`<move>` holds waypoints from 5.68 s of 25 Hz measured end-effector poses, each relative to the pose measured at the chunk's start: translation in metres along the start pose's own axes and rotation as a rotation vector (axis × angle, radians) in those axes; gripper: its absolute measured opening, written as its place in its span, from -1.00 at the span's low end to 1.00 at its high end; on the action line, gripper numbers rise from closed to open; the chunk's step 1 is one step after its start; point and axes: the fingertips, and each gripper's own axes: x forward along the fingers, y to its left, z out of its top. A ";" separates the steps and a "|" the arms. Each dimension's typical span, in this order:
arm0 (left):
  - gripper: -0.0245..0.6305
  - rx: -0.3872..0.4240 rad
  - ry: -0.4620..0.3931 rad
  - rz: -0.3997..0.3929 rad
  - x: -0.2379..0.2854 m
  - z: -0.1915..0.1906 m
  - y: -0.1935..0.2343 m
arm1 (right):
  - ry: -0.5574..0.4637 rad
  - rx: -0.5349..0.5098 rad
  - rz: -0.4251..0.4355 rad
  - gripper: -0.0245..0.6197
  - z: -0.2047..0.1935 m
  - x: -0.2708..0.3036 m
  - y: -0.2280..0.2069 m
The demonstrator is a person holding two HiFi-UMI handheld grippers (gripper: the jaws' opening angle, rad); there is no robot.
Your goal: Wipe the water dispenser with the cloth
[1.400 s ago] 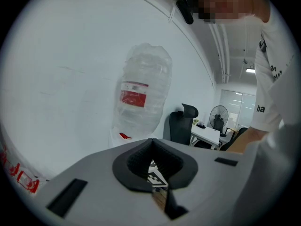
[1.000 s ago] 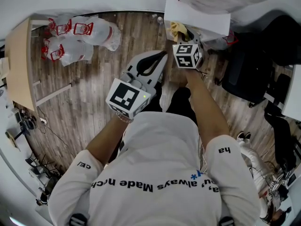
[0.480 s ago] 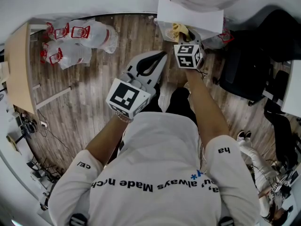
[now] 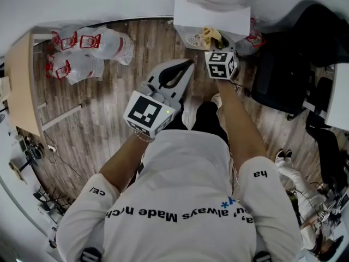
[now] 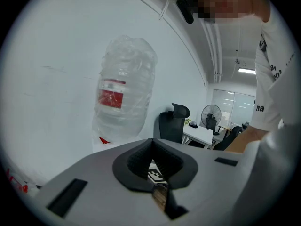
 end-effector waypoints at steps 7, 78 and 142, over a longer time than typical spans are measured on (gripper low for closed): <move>-0.87 0.003 0.001 -0.015 0.009 0.000 -0.013 | 0.016 0.022 -0.031 -0.74 -0.014 -0.006 -0.025; -0.87 -0.051 0.003 0.125 -0.034 -0.022 0.026 | 0.001 0.024 0.151 -0.74 0.000 0.011 0.079; -0.87 -0.042 0.037 0.094 -0.012 -0.022 0.021 | 0.086 0.118 0.076 -0.74 -0.035 0.041 0.030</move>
